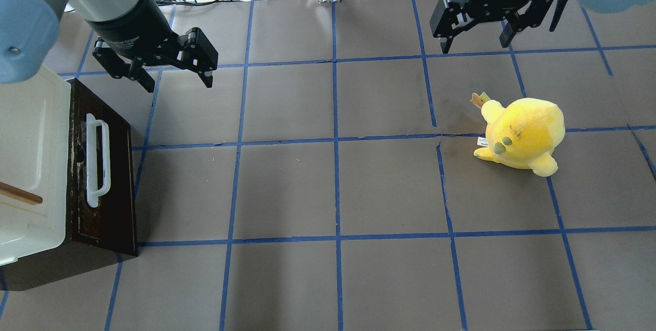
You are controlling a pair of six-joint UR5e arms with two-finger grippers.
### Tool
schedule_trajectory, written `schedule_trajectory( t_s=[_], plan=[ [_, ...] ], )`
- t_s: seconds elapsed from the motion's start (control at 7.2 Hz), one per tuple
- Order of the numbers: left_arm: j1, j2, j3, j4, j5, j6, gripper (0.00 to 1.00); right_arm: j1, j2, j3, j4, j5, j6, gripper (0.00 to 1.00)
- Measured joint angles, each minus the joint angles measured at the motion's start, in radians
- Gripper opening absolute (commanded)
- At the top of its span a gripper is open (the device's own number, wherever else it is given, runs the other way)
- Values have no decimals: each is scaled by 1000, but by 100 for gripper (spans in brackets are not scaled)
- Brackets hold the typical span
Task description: Pull drawer sideways
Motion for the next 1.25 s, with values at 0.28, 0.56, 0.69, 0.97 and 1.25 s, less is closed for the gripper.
schedule_trajectory(
  t_s=[0.28, 0.56, 0.69, 0.97, 1.25],
  plan=[
    [0, 0, 0, 0, 0, 0, 100, 0, 0, 0, 0, 0, 0, 100],
    [0, 0, 0, 0, -1, -1, 100, 0, 0, 0, 0, -1, 0, 100],
    [0, -2, 0, -1, -2, -1, 100, 0, 0, 0, 0, -1, 0, 100],
    [-11, -16, -4, -5, 9, -2, 100, 0, 0, 0, 0, 0, 0, 100],
    [-89, -55, -16, -7, 147, -13, 100, 0, 0, 0, 0, 0, 0, 100]
  ],
)
